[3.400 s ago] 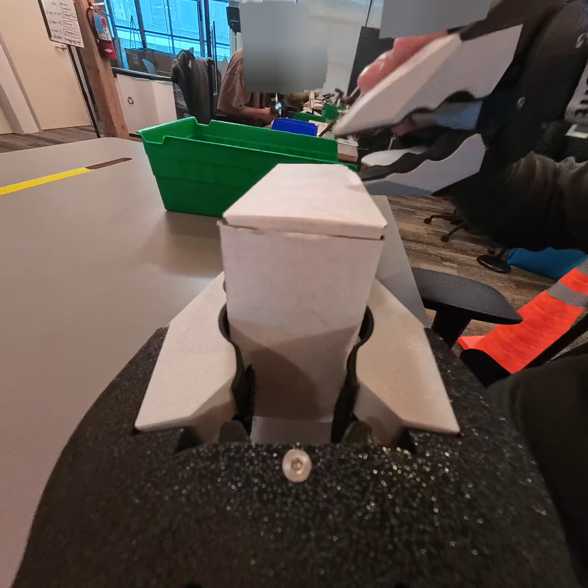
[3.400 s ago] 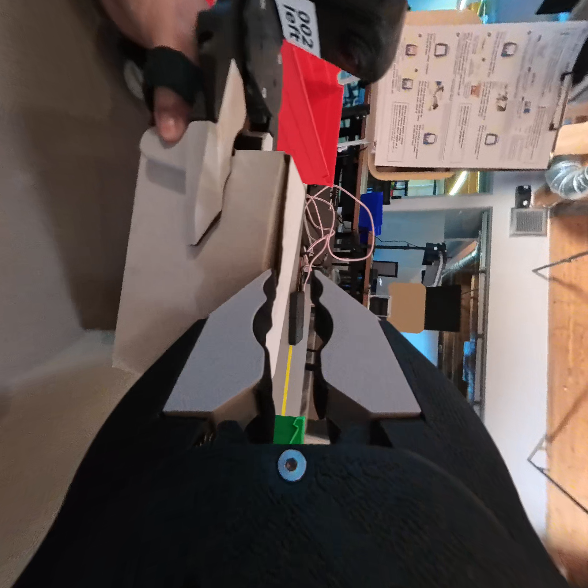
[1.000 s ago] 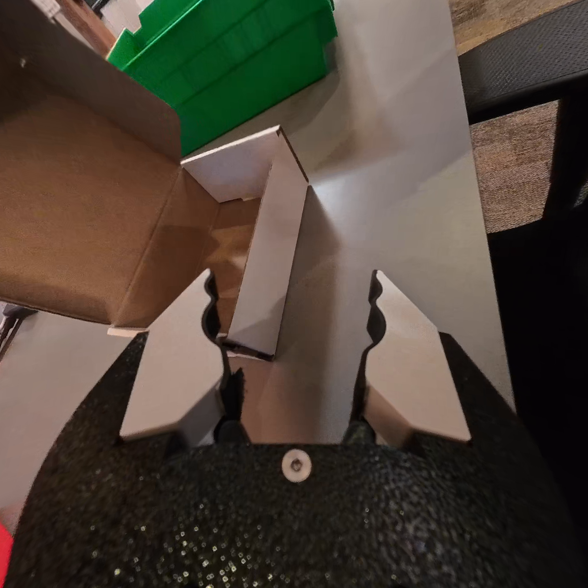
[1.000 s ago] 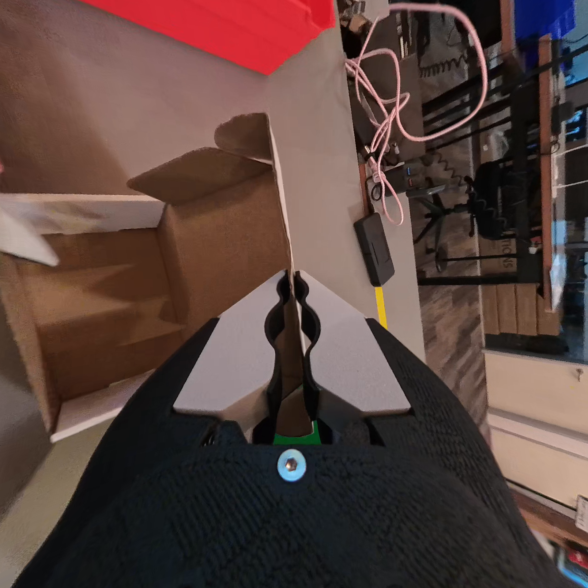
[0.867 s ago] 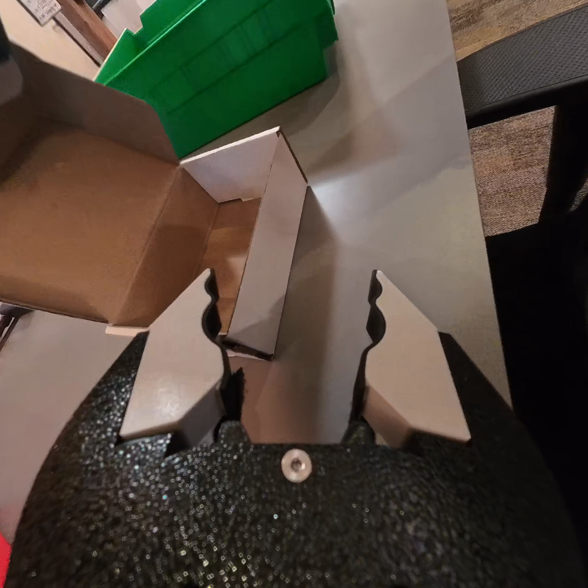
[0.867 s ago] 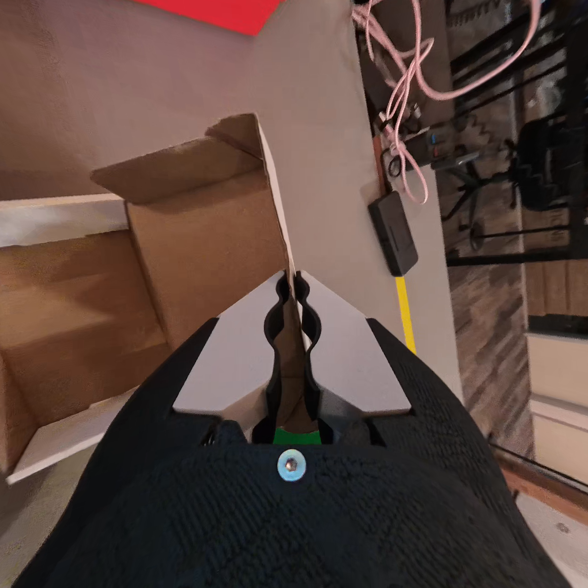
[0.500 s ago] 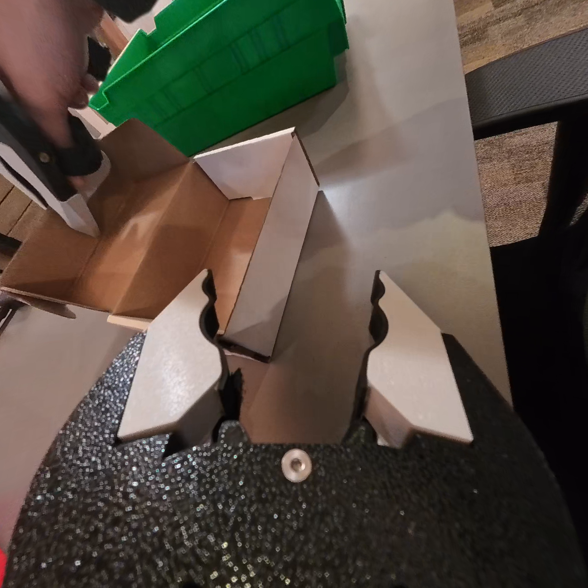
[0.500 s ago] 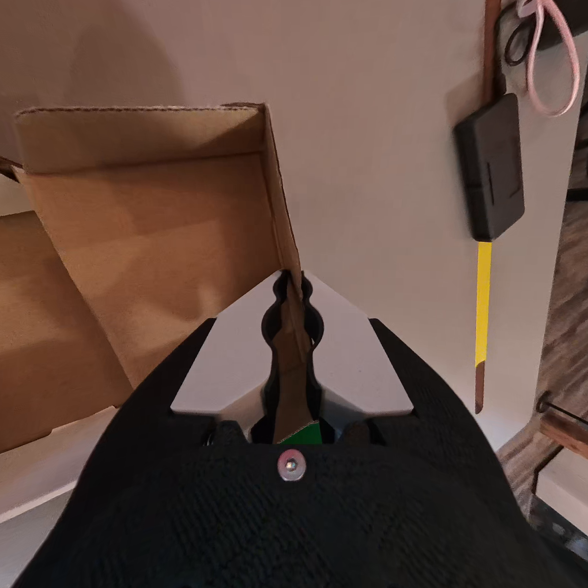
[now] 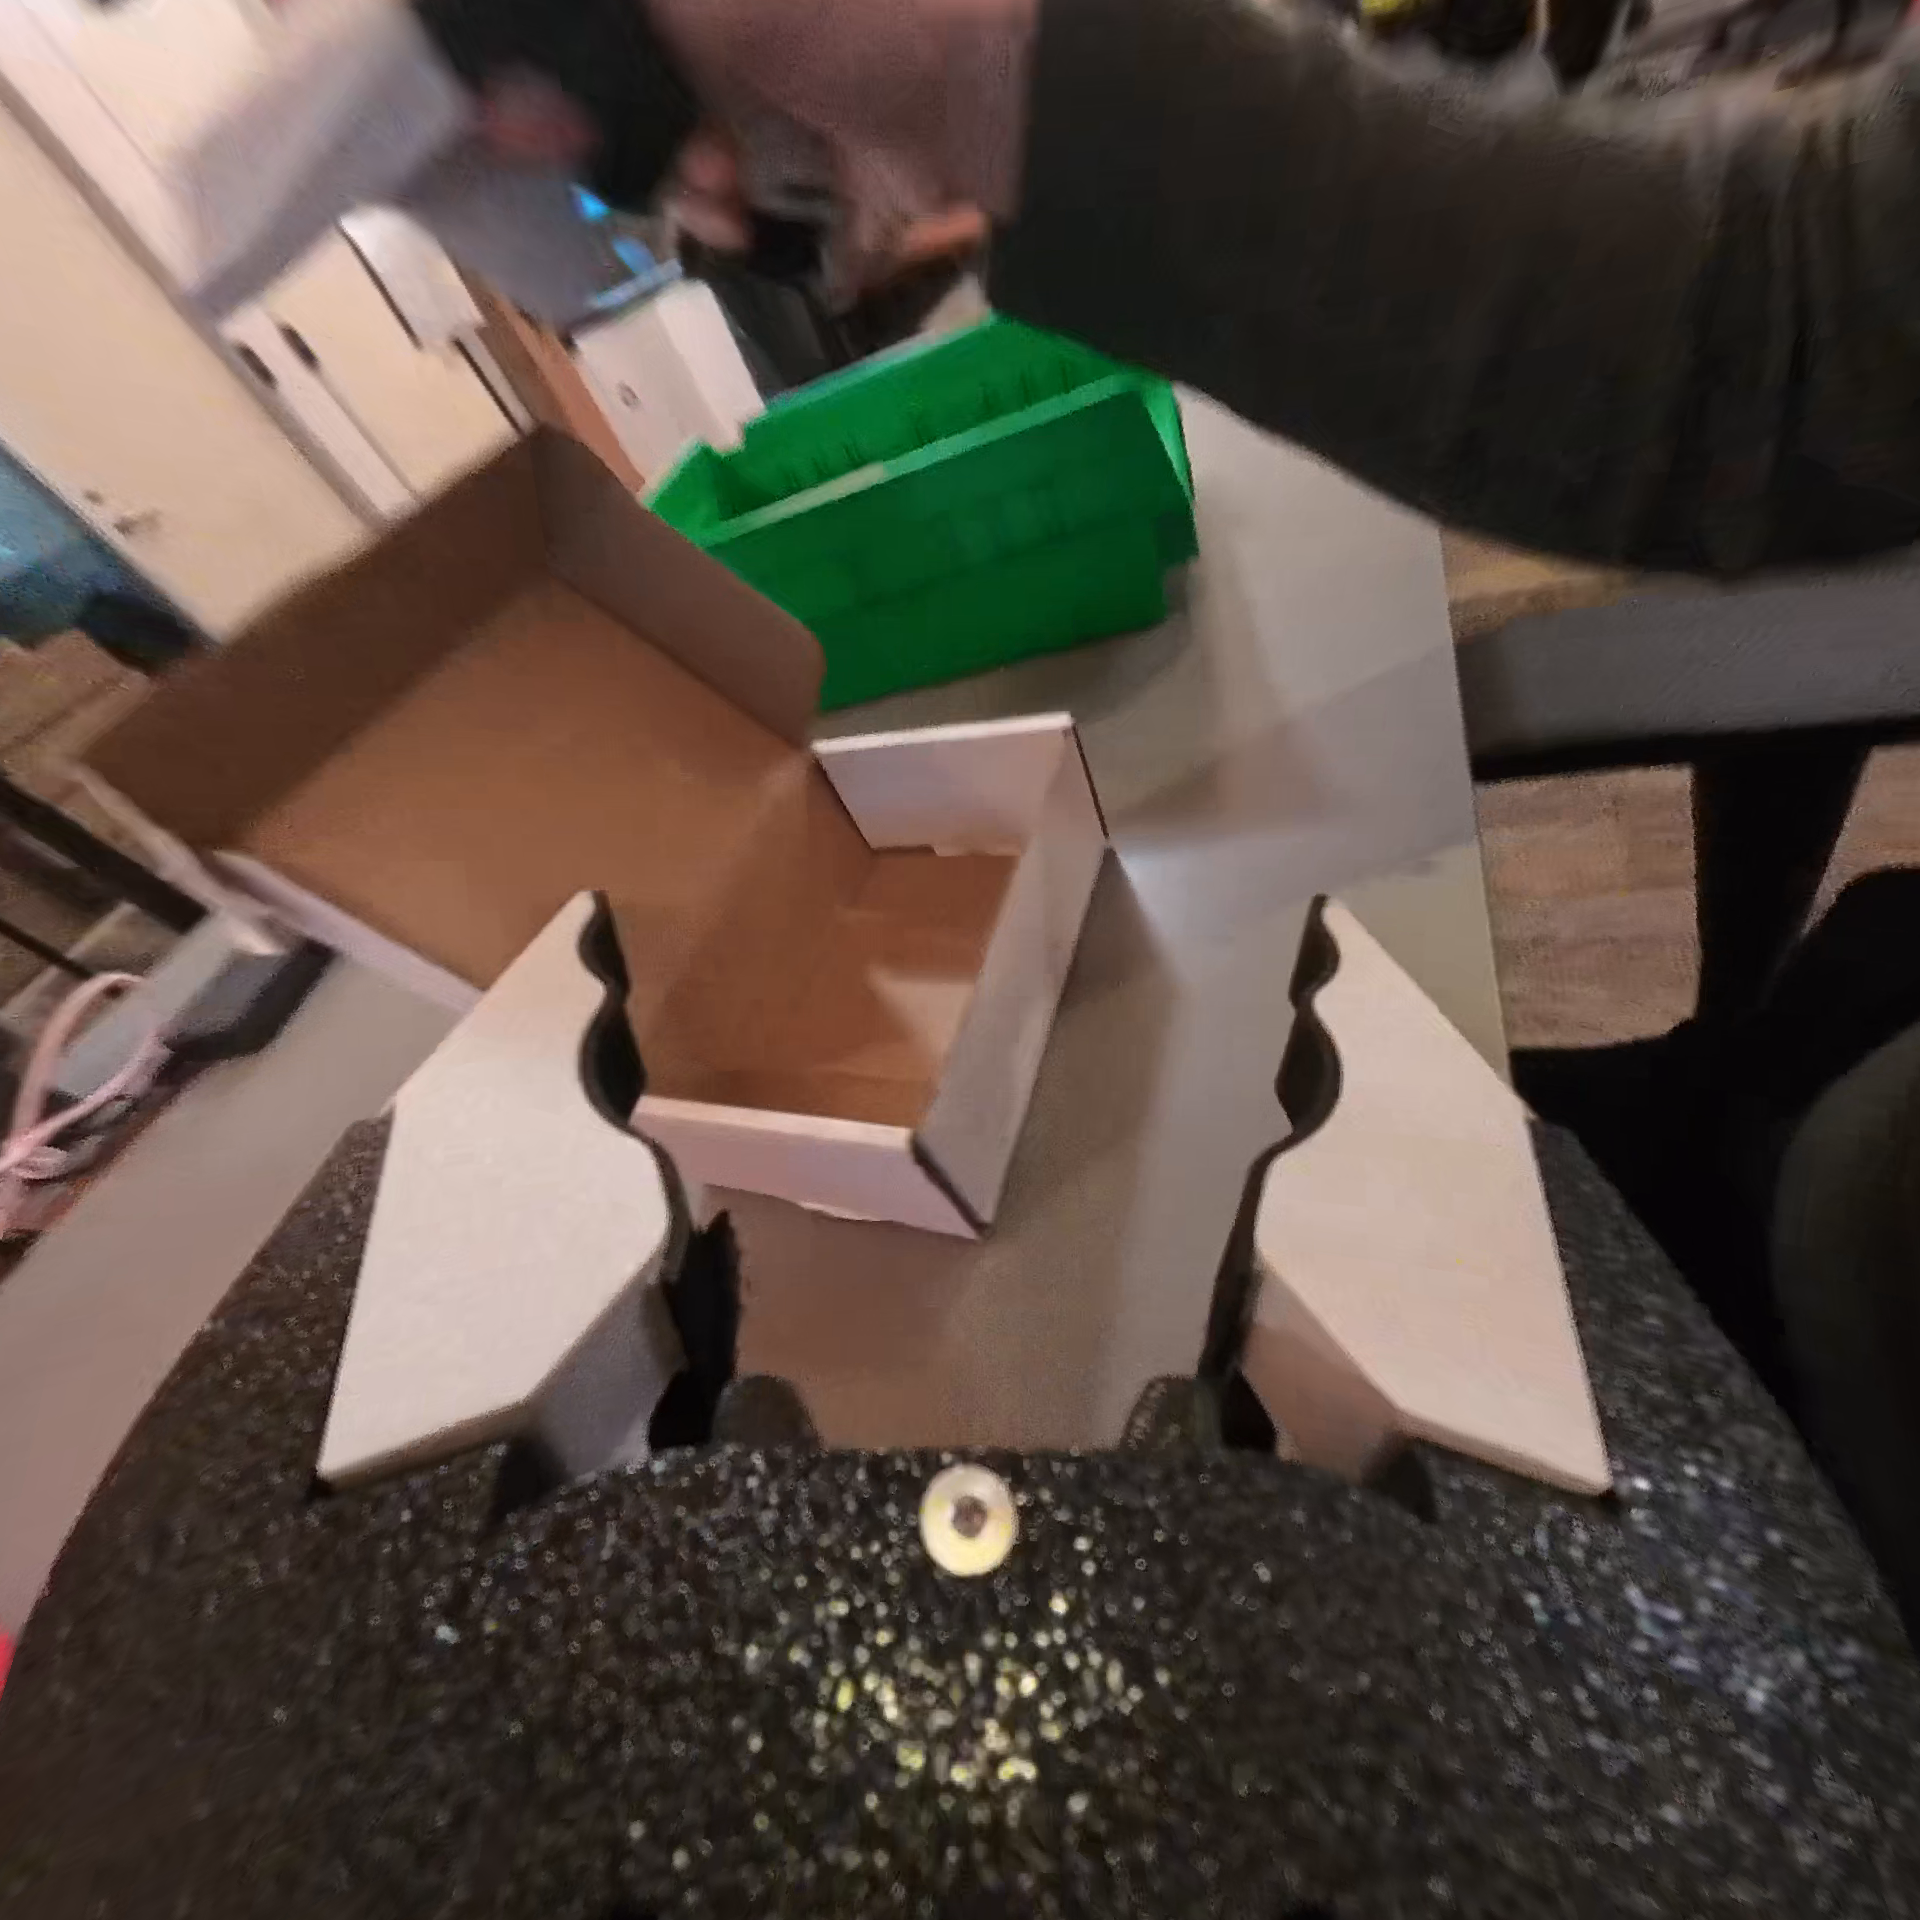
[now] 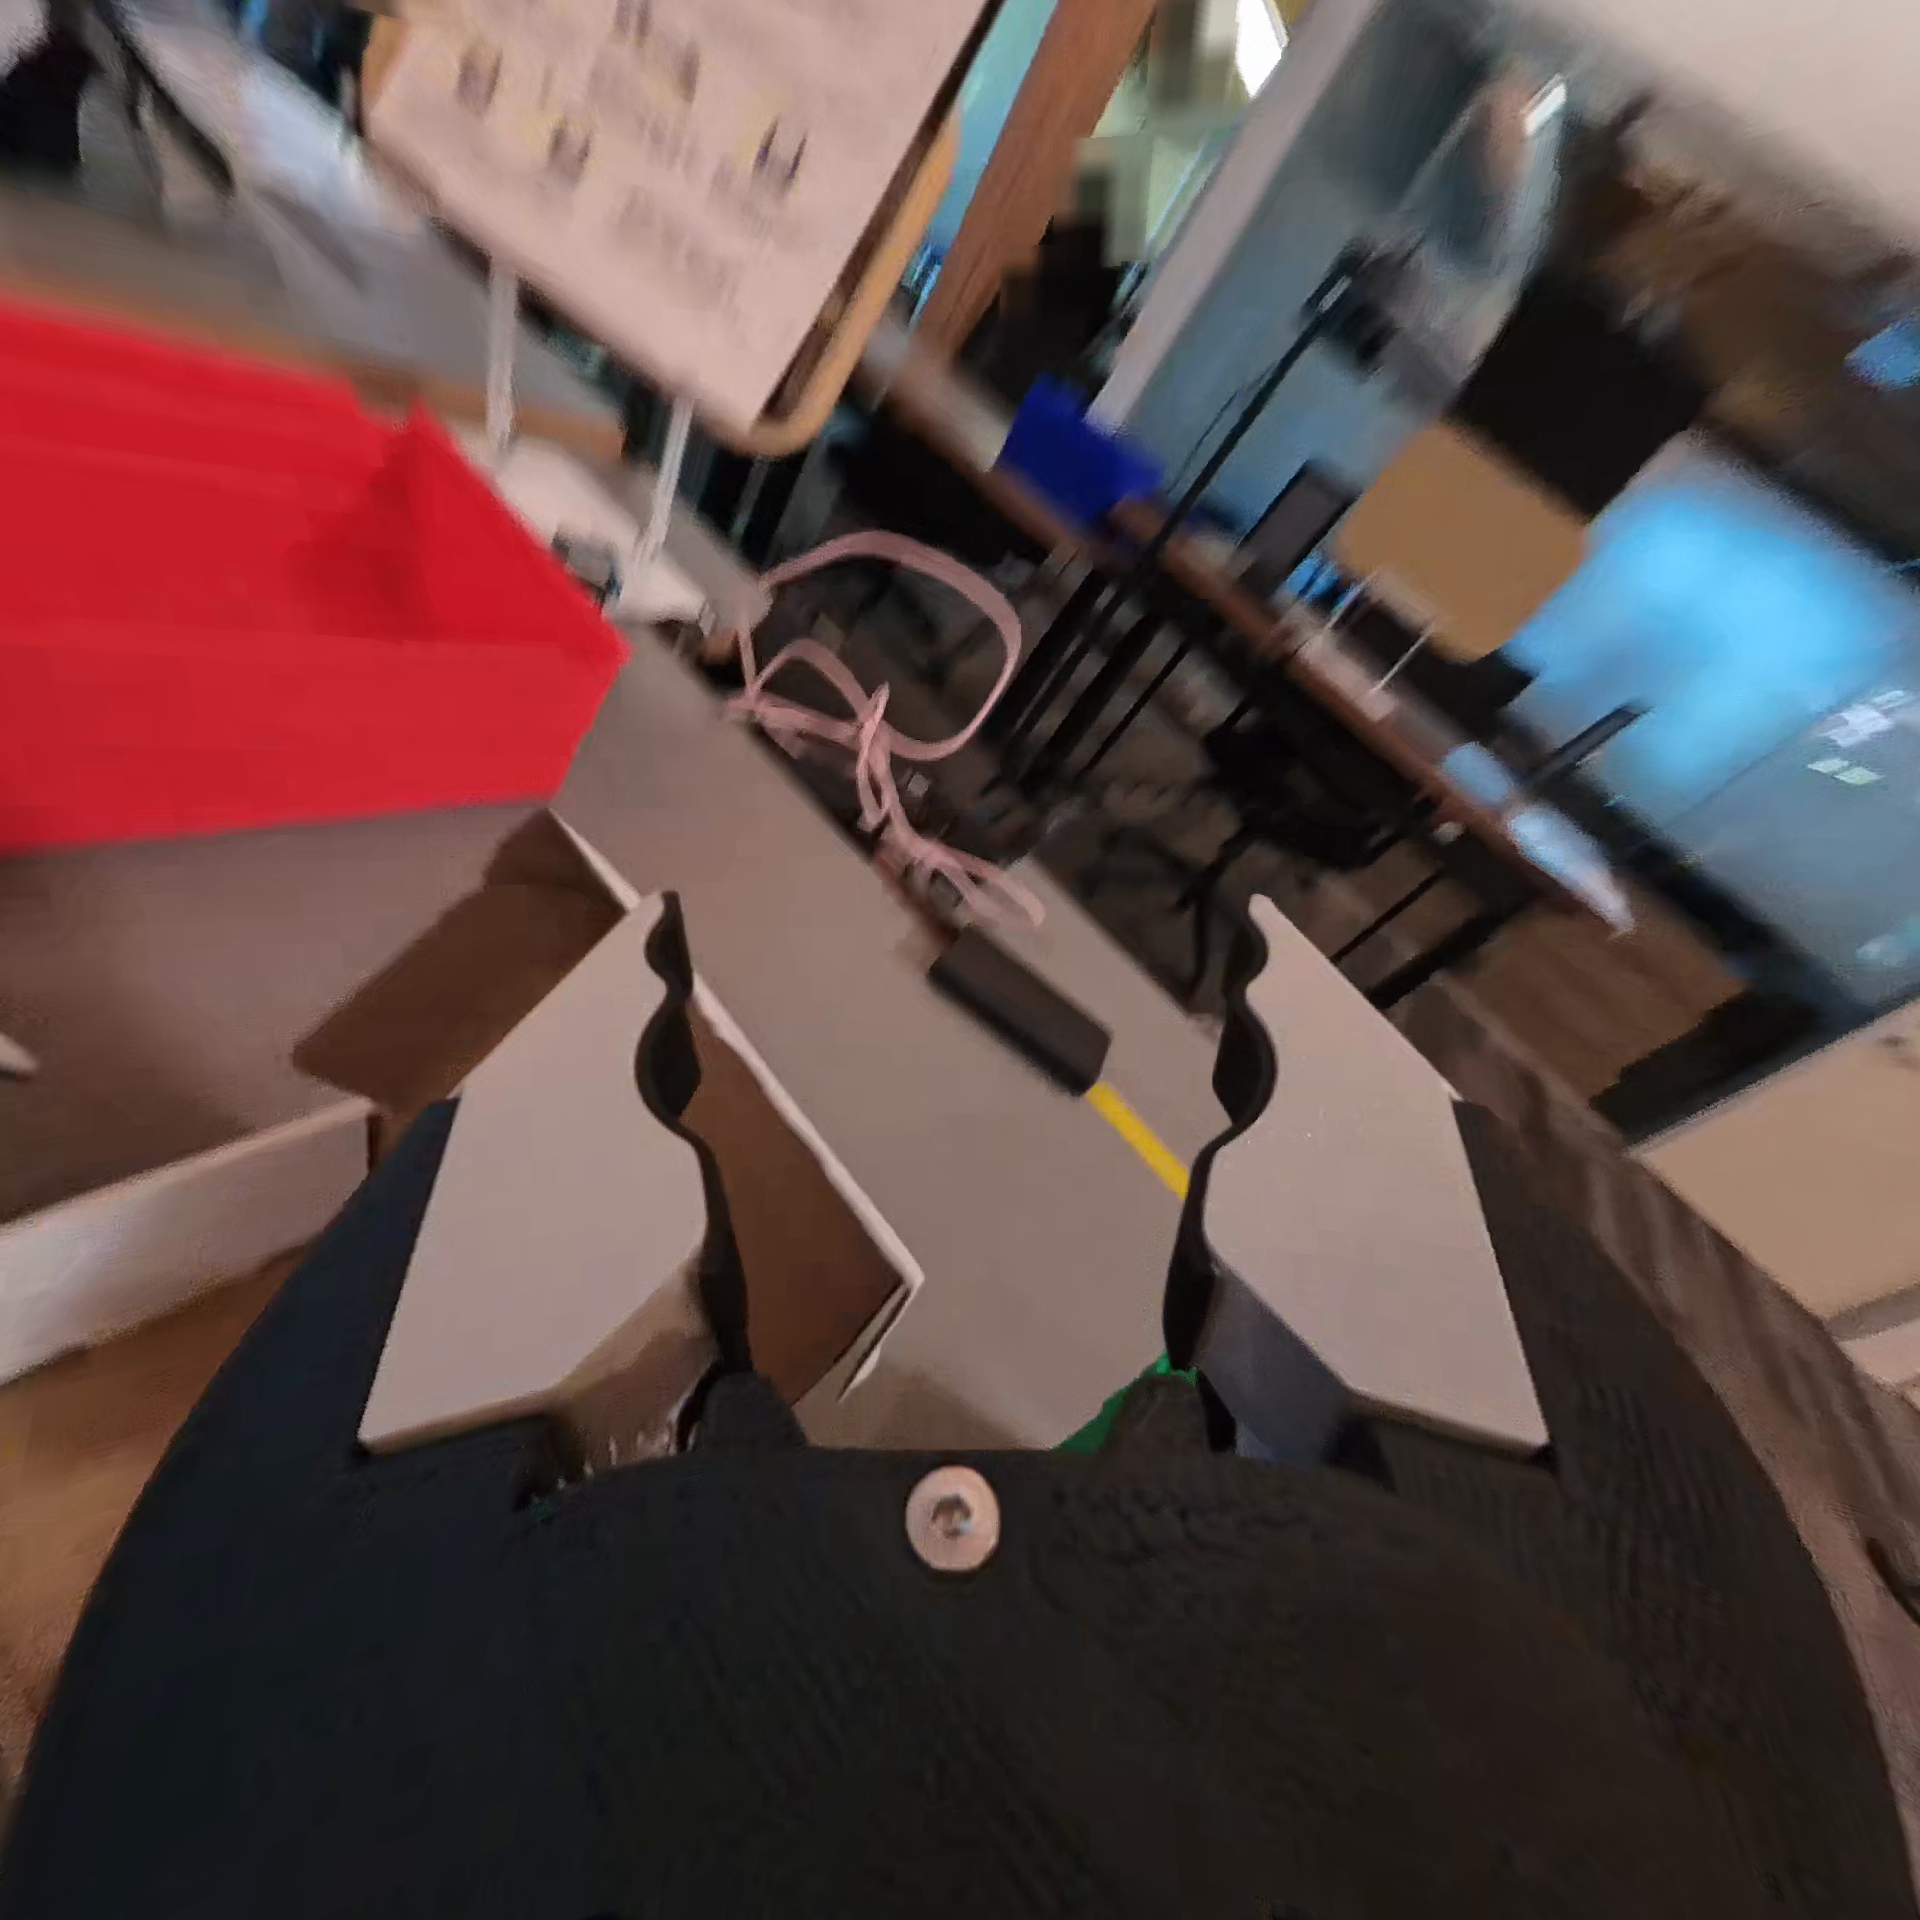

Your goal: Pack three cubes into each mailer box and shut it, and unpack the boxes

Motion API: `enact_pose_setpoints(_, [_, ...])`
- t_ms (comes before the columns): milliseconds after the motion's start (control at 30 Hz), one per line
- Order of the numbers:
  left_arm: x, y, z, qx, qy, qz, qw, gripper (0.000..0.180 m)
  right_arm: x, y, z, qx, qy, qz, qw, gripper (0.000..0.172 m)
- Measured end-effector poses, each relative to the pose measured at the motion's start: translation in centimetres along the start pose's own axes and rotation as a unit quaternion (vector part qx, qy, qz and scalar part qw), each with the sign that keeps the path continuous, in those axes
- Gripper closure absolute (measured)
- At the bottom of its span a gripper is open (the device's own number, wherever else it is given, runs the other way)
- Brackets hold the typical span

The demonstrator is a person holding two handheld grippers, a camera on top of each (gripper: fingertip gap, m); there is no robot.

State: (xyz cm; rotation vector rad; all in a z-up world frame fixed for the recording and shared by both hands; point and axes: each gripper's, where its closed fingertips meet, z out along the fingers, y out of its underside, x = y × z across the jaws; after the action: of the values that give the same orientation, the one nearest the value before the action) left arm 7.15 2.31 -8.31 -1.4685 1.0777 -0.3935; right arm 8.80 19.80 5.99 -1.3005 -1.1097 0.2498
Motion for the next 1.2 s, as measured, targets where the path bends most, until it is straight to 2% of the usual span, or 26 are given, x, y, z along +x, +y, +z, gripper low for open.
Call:
enact_pose_setpoints(33, [-0.9,-1.1,-1.3,0.013,-0.014,0.0,1.0,0.055,0.4,-0.9,-1.6,0.033,0.021,0.01,0.999,0.07])
enact_pose_setpoints(100, [-3.6,-2.7,-4.7,0.022,-0.059,0.004,0.998,0.057,0.7,-1.8,-4.7,0.081,0.051,0.03,0.995,0.072])
enact_pose_setpoints(167, [-7.5,-2.8,-8.9,0.003,-0.13,-0.017,0.991,0.063,0.7,-1.8,-7.5,0.122,0.079,0.036,0.989,0.075])
enact_pose_setpoints(233, [-11.6,-0.7,-13.0,-0.054,-0.195,-0.083,0.976,0.066,0.6,-1.1,-9.6,0.159,0.106,0.034,0.981,0.081])
enact_pose_setpoints(267, [-12.9,1.0,-14.4,-0.095,-0.197,-0.126,0.968,0.068,0.6,-0.7,-10.3,0.176,0.12,0.029,0.977,0.085])
enact_pose_setpoints(333, [-13.9,4.8,-16.0,-0.186,-0.158,-0.213,0.946,0.078,0.6,0.3,-11.3,0.211,0.145,0.014,0.966,0.095])
enact_pose_setpoints(367, [-14.2,6.6,-16.6,-0.23,-0.144,-0.261,0.927,0.085,0.6,0.7,-11.5,0.228,0.155,0.009,0.961,0.099])
enact_pose_setpoints(400, [-14.8,8.2,-17.2,-0.26,-0.146,-0.323,0.898,0.102,0.8,0.9,-11.6,0.241,0.163,0.007,0.957,0.102])
enact_pose_setpoints(500, [-14.0,10.8,-17.3,-0.307,-0.087,-0.486,0.814,0.094,1.1,1.7,-11.4,0.263,0.176,0.026,0.948,0.104])
enact_pose_setpoints(600, [-13.3,14.5,-18.5,-0.406,-0.095,-0.516,0.748,0.086,0.8,3.2,-10.7,0.264,0.175,0.043,0.948,0.107])
enact_pose_setpoints(667, [-12.6,15.6,-18.7,-0.44,-0.09,-0.52,0.727,0.089,0.5,4.0,-10.1,0.249,0.167,0.044,0.953,0.108])
enact_pose_setpoints(967, [-11.3,17.5,-19.0,-0.509,-0.107,-0.503,0.69,0.103,-0.3,4.6,-9.2,0.222,0.16,0.011,0.962,0.11])
enact_pose_setpoints(1067, [-10.9,18.4,-19.2,-0.543,-0.111,-0.468,0.688,0.112,-0.7,4.8,-8.8,0.213,0.155,0.002,0.965,0.11])
enact_pose_setpoints(1167, [-10.4,18.2,-18.3,-0.54,-0.089,-0.452,0.705,0.134,-0.9,4.9,-8.6,0.209,0.151,-0.002,0.966,0.111])
enact_pose_setpoints(1200, [-10.4,18.1,-18.2,-0.544,-0.086,-0.439,0.71,0.134,-0.9,4.9,-8.6,0.209,0.151,-0.002,0.966,0.111])
